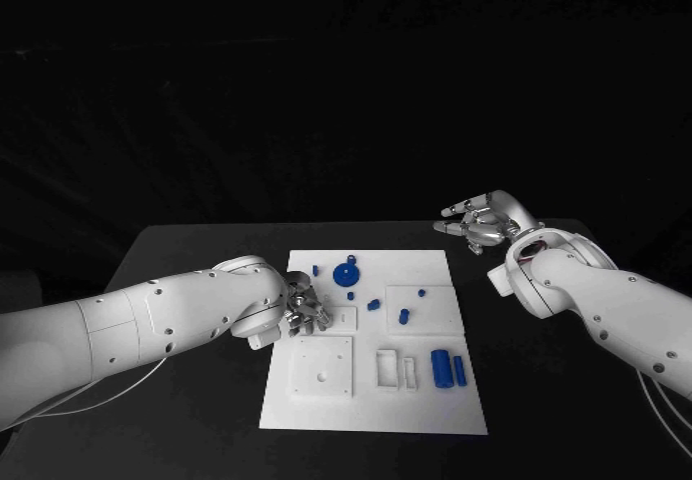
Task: Assemble the parts on the task board
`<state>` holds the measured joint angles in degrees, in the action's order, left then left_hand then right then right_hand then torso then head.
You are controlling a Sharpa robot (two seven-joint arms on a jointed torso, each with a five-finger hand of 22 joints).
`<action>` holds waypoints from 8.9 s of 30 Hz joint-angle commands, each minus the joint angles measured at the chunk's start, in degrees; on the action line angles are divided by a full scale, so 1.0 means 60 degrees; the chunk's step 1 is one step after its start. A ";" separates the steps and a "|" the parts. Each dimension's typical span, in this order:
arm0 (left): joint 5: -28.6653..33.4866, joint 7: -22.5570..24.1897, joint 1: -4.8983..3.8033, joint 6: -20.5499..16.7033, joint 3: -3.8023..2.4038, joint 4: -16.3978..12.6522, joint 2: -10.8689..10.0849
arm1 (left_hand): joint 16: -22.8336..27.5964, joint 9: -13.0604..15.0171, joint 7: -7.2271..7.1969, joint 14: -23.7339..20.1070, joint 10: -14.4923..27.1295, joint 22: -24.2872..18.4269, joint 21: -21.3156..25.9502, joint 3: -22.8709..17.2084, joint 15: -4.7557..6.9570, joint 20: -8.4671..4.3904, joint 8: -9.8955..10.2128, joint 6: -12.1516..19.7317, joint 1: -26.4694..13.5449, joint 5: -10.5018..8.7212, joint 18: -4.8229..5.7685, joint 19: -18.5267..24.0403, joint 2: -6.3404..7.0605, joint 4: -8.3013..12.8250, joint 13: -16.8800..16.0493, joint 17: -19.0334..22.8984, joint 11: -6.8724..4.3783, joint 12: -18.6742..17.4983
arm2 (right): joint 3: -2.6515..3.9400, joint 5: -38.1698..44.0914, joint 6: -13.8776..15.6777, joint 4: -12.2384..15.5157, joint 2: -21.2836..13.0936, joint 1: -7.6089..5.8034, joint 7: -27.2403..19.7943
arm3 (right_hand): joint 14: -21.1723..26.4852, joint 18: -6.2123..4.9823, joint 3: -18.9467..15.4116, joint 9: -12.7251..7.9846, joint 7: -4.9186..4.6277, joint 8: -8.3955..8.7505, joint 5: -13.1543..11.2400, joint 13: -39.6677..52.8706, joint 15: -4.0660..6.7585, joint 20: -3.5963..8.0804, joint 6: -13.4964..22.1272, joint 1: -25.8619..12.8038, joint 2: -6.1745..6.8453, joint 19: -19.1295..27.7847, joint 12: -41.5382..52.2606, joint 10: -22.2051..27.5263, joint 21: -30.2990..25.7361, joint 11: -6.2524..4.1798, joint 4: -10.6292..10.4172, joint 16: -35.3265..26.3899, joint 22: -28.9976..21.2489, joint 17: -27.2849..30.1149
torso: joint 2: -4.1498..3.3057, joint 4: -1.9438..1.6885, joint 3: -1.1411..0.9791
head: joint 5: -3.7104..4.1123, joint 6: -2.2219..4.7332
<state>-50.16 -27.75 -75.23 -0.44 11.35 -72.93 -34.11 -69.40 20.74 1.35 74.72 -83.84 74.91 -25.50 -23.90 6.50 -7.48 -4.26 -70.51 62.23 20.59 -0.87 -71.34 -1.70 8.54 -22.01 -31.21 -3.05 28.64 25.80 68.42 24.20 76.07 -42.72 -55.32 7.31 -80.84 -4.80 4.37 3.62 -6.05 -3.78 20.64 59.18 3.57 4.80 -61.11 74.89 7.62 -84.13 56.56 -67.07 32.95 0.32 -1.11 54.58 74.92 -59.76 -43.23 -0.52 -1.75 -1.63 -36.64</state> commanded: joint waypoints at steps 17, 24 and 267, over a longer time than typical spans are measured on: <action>0.0169 0.0090 -0.0064 0.0146 -0.0067 -0.0060 -0.0101 | 0.0039 -0.0053 0.0019 0.0025 -0.0415 0.0182 -0.0098 -0.0273 0.0011 -0.0002 0.0037 0.0035 0.0140 -0.0180 -0.0123 0.0126 -0.0020 0.0386 0.0046 0.0006 -0.0033 0.0026 | 0.0003 -0.0013 -0.0280 0.0000 -0.0004 0.0014 -0.0071 | 0.0064 -0.0170 0.0028 -0.0009 0.0001 0.0038 0.0016 -0.0013 -0.0016 -0.0054 0.0064 0.0024 -0.0048 -0.0106 -0.0008 0.0032 0.0020 -0.0002 -0.0033 0.0012 0.0645 -0.0011 | 0.0000 0.0004 0.0008 | 0.0032 -0.0003; 0.0290 0.0327 -0.0107 0.0034 -0.0216 -0.0210 -0.0207 | 0.0103 -0.0251 0.0054 0.0006 -0.0402 0.0160 -0.0018 0.0184 0.0012 -0.0011 0.0041 0.0264 0.0362 -0.0525 -0.0078 0.0118 0.0100 0.0286 0.0089 0.0054 -0.0007 -0.0047 | -0.0002 0.0272 -0.0626 0.0084 0.0001 0.0015 -0.0109 | 0.0061 -0.0163 0.0404 -0.0009 0.0011 0.0038 -0.0048 0.0016 -0.0001 -0.0042 -0.0063 0.0160 -0.0075 -0.0095 0.0017 0.0030 0.0063 -0.0018 0.0388 0.0038 0.0654 -0.0035 | 0.0000 0.0002 0.0010 | 0.0046 0.0042; 0.0234 0.5582 -0.0475 -0.2043 -0.0434 -0.1599 -0.1360 | 0.2469 -0.2788 0.0630 -0.0982 0.1006 -0.0772 0.3555 0.3639 -0.0715 0.0681 0.0092 0.1038 0.2128 -0.2287 -0.0093 0.0041 0.0796 -0.1331 0.3011 0.1314 0.0658 -0.2720 | -0.3785 0.1238 -0.4992 -0.1384 0.1703 -0.2323 -0.0847 | 0.0154 -0.0023 0.3829 0.0055 0.0382 0.0021 -0.2926 0.0499 0.0137 0.0103 -0.1887 -0.0490 -0.1059 0.0325 0.0546 0.0086 0.1489 -0.0212 0.2256 0.0565 0.0764 -0.0745 | -0.0225 -0.0224 0.0168 | 0.0332 0.0159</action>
<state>-42.18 2.60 -78.01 -14.90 8.79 -82.23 -42.35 -54.58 3.99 5.30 68.47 -77.62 70.27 -4.30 -2.15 2.25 -3.49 -3.94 -64.56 75.18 6.66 -1.74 -70.85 2.72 0.55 -3.96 -23.37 0.91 12.19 3.06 81.84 -0.73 67.59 -32.48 -69.21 0.71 -80.12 -4.83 27.60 3.69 -3.75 -3.35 3.05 62.23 4.31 5.12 -72.26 72.08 1.65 -82.19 60.06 -66.86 42.28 -0.72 12.33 58.19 74.92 -64.18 -44.66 -1.92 -0.78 0.36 -35.72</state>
